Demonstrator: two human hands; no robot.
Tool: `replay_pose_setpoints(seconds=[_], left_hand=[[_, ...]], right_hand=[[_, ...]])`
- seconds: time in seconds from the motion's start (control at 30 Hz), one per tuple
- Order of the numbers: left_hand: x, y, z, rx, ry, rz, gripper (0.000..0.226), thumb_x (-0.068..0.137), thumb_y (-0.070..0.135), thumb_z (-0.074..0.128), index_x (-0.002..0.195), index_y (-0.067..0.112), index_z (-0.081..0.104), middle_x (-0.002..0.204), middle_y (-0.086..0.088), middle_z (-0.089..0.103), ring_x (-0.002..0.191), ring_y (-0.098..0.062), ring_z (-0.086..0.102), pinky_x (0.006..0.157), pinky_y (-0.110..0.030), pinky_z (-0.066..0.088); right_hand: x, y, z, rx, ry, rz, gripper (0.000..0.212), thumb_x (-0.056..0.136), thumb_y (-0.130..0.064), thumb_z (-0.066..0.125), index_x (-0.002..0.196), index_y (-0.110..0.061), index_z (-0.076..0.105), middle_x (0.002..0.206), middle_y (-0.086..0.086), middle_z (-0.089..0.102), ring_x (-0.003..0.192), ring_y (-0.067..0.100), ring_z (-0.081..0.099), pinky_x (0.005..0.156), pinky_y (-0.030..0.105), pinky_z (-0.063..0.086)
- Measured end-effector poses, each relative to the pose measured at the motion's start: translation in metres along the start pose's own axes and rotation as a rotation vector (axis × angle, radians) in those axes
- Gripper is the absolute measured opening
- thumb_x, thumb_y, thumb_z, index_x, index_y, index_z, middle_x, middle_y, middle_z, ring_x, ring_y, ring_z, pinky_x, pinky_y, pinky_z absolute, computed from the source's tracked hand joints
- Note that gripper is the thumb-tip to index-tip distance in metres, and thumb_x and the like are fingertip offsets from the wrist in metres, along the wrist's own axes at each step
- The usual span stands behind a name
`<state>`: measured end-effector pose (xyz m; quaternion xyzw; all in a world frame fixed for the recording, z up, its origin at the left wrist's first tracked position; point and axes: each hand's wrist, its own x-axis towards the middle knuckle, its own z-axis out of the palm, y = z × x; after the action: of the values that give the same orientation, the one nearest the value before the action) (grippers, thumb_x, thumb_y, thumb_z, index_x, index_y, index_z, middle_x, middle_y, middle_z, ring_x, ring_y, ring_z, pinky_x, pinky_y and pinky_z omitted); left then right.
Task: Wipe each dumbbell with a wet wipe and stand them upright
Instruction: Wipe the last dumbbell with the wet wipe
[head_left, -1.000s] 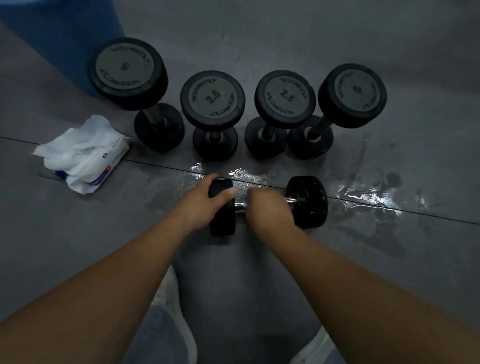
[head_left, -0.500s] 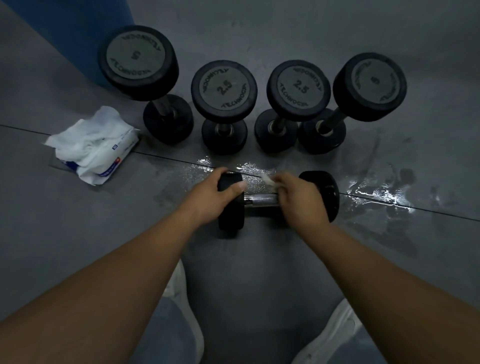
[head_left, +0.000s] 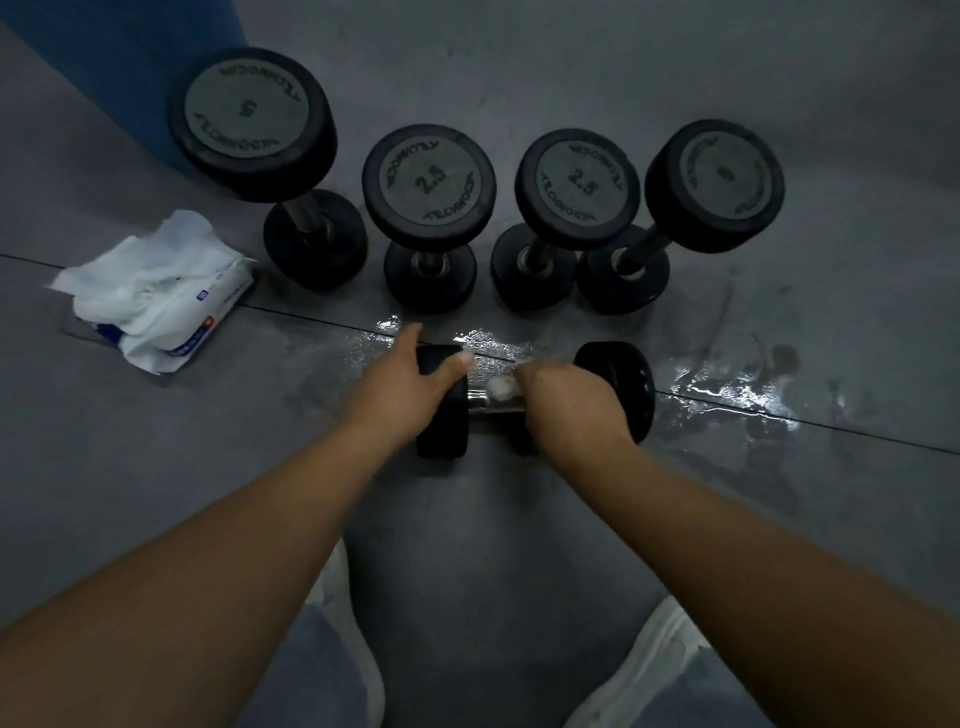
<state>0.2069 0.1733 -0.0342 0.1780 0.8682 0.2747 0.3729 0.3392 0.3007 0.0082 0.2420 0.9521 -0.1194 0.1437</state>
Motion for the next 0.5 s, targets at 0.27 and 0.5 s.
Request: replay_pose_setpoints(seconds=[0.27, 0.5], left_hand=[[-0.034, 0.005, 0.027, 0.792, 0.072, 0.46, 0.117, 0.059, 0.061, 0.079, 0.153, 0.018, 0.023, 0.159, -0.012, 0.022, 0.145, -0.039, 0.018, 0.113, -0.05, 0.029], [-0.036, -0.002, 0.027, 0.821, 0.14, 0.547, 0.115, 0.042, 0.033, 0.093, 0.145, 0.018, 0.042, 0.148, -0.016, 0.039, 0.133, -0.042, 0.038, 0.1, -0.049, 0.044]], right_hand=[[-0.012, 0.002, -0.008, -0.055, -0.028, 0.042, 0.023, 0.087, -0.011, 0.05, 0.109, -0.016, 0.057, 0.112, 0.009, 0.063, 0.103, 0.029, 0.061, 0.074, 0.034, 0.046], [-0.02, -0.004, 0.007, -0.334, -0.066, -0.084, 0.032, 0.087, -0.004, 0.045, 0.113, -0.005, 0.064, 0.115, 0.017, 0.062, 0.103, 0.032, 0.062, 0.069, 0.033, 0.048]])
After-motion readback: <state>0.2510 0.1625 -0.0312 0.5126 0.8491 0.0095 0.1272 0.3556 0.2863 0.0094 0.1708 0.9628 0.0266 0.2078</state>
